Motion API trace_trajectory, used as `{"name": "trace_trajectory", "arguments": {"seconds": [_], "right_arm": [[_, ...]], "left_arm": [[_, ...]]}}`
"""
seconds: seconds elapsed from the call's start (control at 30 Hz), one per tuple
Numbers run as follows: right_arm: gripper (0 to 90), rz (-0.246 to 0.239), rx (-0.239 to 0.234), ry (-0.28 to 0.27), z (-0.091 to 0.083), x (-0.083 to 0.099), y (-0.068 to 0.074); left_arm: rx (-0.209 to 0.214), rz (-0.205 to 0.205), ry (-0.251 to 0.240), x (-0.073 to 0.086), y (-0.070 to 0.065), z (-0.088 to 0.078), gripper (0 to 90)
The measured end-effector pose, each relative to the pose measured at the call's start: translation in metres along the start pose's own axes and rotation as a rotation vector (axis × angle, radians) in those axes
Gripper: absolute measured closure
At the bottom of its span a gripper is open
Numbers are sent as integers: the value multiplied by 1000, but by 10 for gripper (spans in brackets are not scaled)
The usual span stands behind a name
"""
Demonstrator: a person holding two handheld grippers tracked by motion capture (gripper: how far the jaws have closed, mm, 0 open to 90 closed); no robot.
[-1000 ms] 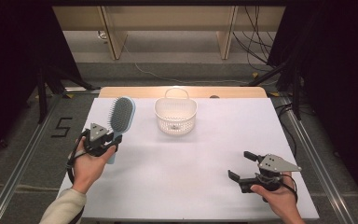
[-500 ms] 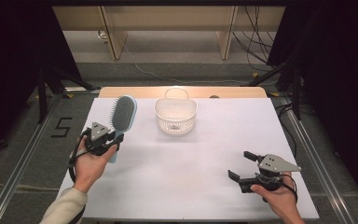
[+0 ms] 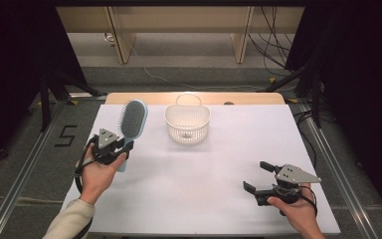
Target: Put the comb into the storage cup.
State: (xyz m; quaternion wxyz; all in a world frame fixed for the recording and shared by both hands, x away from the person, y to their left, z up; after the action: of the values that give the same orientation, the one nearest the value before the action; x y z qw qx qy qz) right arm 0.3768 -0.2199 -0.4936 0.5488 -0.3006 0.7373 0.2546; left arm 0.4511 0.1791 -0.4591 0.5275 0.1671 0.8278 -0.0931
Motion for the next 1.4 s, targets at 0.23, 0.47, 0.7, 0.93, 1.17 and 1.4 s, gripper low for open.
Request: {"name": "trace_trajectory", "arguments": {"seconds": [0.23,0.47,0.7,0.93,1.17,1.4], "right_arm": [[68,1,1,0,0,0,0],[69,5,0,-3,0,0,0],[70,5,2,-1,0,0,0],[70,5,1,-2,0,0,0],[70,4,2,1,0,0,0],[70,6,2,1,0,0,0]], "left_arm": [[8,1,-8,-5,-4,2,700],[10,-1,-17,-8,-6,2,700],[13,1,-22,-10,-7,3,700],[13,2,-25,-11,-7,4,700],[16,3,-29,-13,-8,5,700],[14,4,-32,-14,-9,6,700]]}}
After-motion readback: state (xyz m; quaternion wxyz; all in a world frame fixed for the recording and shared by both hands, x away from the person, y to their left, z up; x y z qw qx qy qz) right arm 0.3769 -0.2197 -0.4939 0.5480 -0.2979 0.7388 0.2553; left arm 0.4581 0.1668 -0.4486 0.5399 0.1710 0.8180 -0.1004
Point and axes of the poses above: each handheld gripper's, and its own axes: z roughly forward along the jaws, x roughly out of its underside, y roughly to its left, the point moved 9 cm from there along z, roughly forward along the jaws, and after that the axes turned 5 degrees about -y, right-handed, at the moved point
